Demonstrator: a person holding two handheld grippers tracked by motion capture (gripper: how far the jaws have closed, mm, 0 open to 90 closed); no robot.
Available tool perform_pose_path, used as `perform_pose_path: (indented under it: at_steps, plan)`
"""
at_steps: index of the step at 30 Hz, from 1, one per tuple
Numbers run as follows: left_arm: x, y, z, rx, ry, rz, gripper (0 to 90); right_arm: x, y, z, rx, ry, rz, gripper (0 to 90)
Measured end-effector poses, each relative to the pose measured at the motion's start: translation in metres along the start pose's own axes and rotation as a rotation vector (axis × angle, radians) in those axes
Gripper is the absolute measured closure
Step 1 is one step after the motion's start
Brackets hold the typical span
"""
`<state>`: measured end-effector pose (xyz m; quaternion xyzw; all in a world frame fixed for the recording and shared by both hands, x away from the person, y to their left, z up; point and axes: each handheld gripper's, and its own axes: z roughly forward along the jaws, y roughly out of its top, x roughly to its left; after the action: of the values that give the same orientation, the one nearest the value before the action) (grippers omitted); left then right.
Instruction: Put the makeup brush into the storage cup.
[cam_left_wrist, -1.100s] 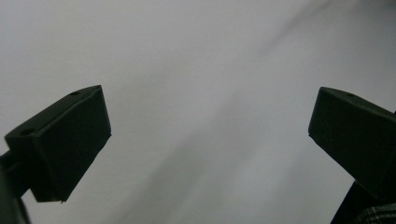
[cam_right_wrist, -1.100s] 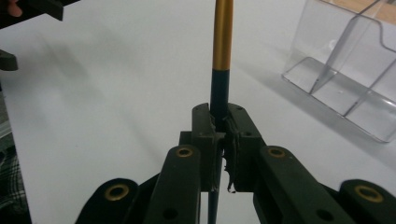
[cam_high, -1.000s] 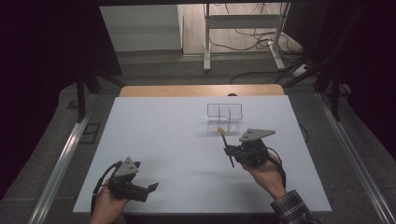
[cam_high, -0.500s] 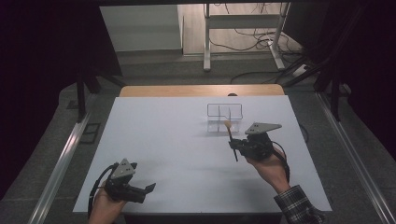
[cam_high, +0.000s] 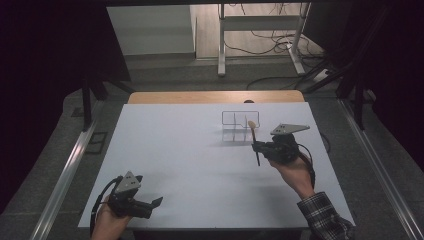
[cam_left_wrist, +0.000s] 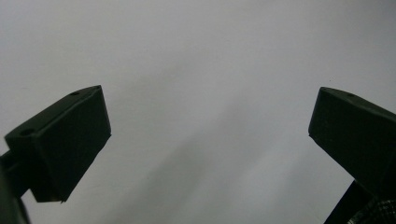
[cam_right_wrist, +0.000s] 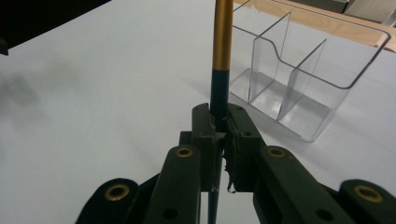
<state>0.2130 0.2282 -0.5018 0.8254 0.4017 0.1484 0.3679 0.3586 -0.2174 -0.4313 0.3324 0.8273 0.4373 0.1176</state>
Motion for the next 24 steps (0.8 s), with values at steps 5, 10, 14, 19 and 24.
perform_pose_path:
  at_steps: [5,10,14,19,24]
  plan:
    - [0.002,-0.002,-0.002,-0.006,0.004,-0.008,0.0,-0.006,0.003,0.000,-0.002,-0.005,0.012,83.4]
    - [0.004,-0.004,-0.004,-0.005,0.008,-0.017,0.0,-0.013,0.008,0.001,-0.008,-0.018,0.017,83.4]
    - [0.005,-0.006,-0.005,-0.005,0.016,-0.023,0.0,-0.019,0.012,0.002,-0.015,-0.033,0.021,83.4]
    - [0.006,-0.008,-0.006,-0.008,0.017,-0.031,0.0,-0.025,0.016,0.001,-0.029,-0.044,0.033,83.4]
    - [0.008,-0.009,-0.007,-0.005,0.017,-0.035,0.0,-0.034,0.024,0.001,-0.044,-0.059,0.043,83.5]
